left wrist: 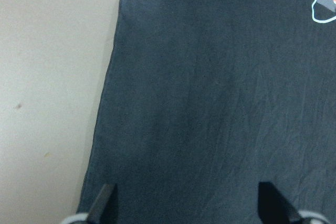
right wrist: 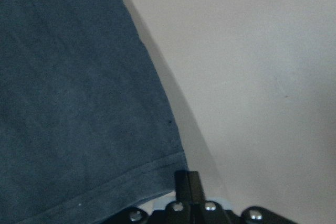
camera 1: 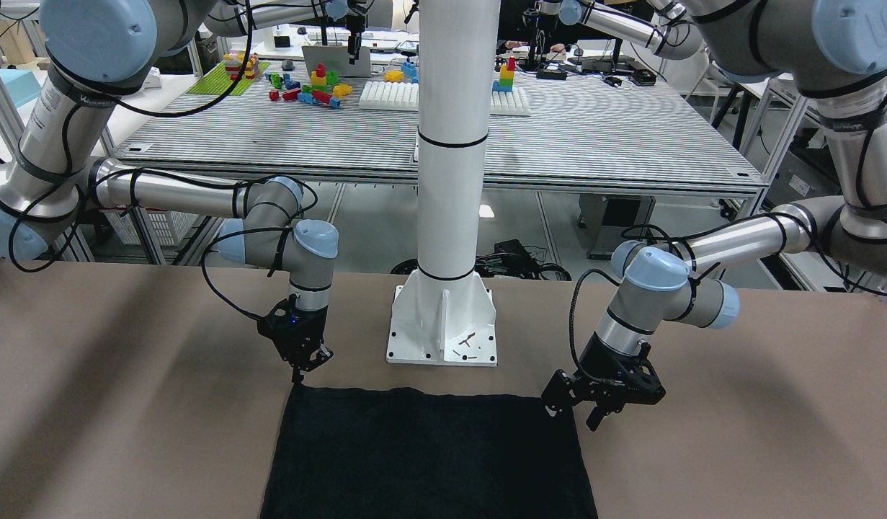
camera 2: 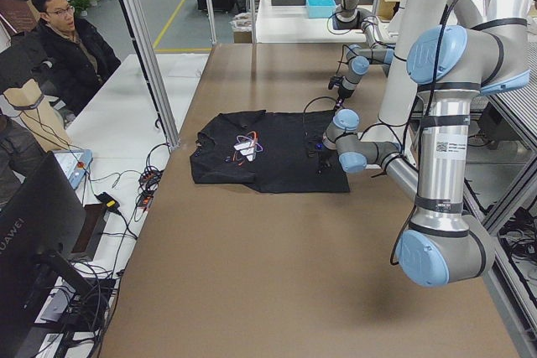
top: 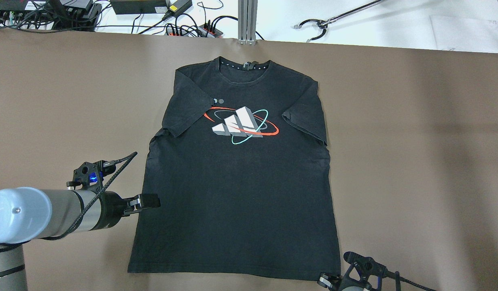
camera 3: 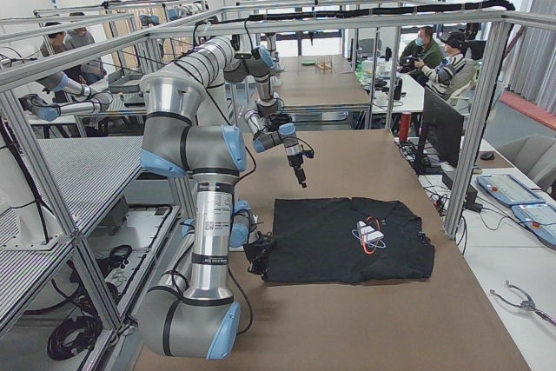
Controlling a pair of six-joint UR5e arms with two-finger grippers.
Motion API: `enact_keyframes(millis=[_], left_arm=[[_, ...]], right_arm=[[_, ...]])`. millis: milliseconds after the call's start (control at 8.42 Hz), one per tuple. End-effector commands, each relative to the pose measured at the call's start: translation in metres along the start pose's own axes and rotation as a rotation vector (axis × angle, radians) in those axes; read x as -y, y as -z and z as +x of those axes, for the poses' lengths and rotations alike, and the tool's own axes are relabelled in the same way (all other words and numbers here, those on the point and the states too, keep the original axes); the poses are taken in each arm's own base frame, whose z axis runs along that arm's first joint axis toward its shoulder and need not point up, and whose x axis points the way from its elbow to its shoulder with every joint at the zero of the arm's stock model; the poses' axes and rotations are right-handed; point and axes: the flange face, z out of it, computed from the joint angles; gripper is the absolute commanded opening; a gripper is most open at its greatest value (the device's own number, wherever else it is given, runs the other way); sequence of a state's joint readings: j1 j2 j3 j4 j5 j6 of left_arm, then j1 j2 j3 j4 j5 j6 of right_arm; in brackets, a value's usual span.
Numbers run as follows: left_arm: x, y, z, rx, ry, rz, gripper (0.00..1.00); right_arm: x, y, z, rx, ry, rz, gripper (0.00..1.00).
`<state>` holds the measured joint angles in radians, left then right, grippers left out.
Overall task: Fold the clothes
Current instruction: 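Move both grippers to the hem corners nearest the robot and grasp them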
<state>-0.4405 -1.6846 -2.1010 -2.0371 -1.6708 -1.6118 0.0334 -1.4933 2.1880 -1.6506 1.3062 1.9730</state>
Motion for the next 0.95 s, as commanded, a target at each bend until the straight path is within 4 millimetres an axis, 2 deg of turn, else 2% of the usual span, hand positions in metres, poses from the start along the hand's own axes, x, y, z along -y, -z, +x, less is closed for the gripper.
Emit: enact_keyframes(millis=[0,238,357,475,713,832], left_arm=[[-0.053,0.001,-0.023,0.033,0.086,-0.01,0.86],[-0.082,-0.012,-0.051,0.094,0.075,-0.016,0.64],[-0.089,-0.024,-0.061,0.124,0.078,-0.021,0.58],[-0.093,-0.027,-0.062,0.129,0.094,-0.027,0.51],[-0.104,-0.035,-0.069,0.15,0.086,-0.043,0.49],[-0.115,-0.037,-0.069,0.153,0.099,-0.058,0.48]], right_arm=[[0.01,0.041,0.003,0.048,0.008,-0.07,0.0],[0.011,0.04,0.002,0.047,0.008,-0.068,0.0],[0.011,0.04,0.002,0.047,0.008,-0.068,0.0],[0.011,0.039,0.003,0.044,0.008,-0.066,0.0],[0.01,0.039,0.002,0.045,0.008,-0.068,0.0],[0.01,0.039,0.002,0.045,0.008,-0.068,0.0]])
